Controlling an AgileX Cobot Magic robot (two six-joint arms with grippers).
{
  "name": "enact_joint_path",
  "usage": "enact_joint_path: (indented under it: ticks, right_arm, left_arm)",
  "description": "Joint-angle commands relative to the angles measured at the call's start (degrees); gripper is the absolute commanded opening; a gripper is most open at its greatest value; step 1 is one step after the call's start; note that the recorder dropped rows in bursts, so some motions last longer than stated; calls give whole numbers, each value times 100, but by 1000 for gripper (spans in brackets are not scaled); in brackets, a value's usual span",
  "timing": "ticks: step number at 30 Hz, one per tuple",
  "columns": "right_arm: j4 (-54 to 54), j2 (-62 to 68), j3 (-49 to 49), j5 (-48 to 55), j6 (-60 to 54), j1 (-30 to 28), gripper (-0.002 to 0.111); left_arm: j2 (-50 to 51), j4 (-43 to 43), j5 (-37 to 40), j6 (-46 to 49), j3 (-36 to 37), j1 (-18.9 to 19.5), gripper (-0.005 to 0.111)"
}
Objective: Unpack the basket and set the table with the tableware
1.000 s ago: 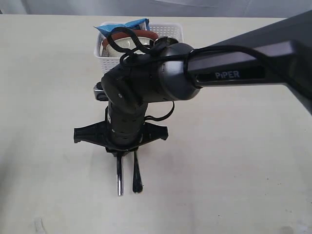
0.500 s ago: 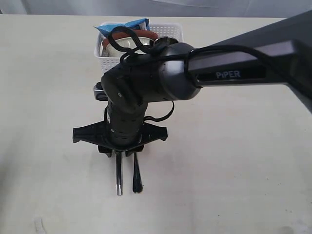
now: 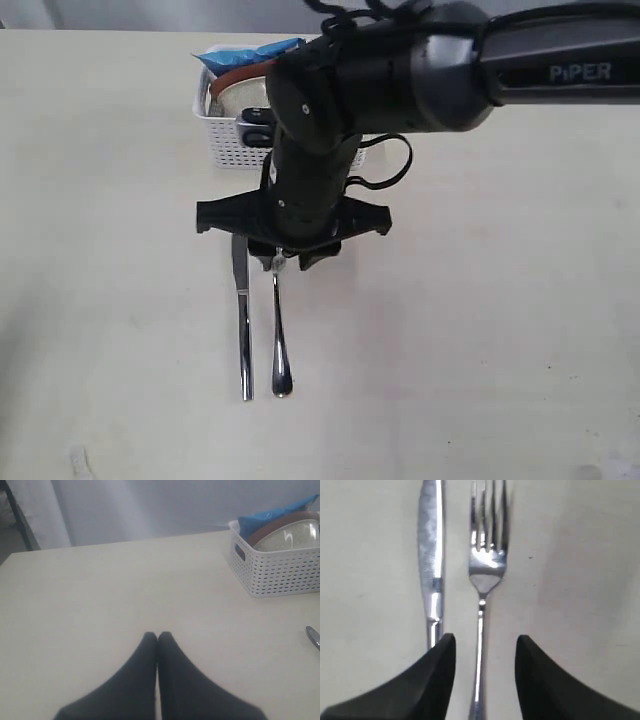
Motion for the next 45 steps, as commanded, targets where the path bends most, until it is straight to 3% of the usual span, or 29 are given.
enact_joint_path:
  ticks: [1, 11, 23, 26, 31, 45]
  right_arm:
    - [-95, -48, 95, 172, -225, -192, 38]
    - [469, 118, 365, -746, -1008, -16, 38]
    - [379, 519, 365, -789, -1012, -28, 38]
    - [379, 519, 365, -789, -1049, -28, 28]
    - [379, 519, 365, -798, -1129, -28, 0]
    - [902, 517, 332, -909, -1160, -5, 0]
  left_arm:
    - [-22, -2, -52, 7, 11, -19, 0]
    - [-22, -2, -52, 7, 11, -19, 0]
    - [-22, -2, -52, 7, 11, -19, 0]
    - [-22, -2, -52, 7, 11, -19, 0]
    - [-22, -2, -52, 7, 11, -19, 0]
    - [-22, -2, -52, 7, 11, -19, 0]
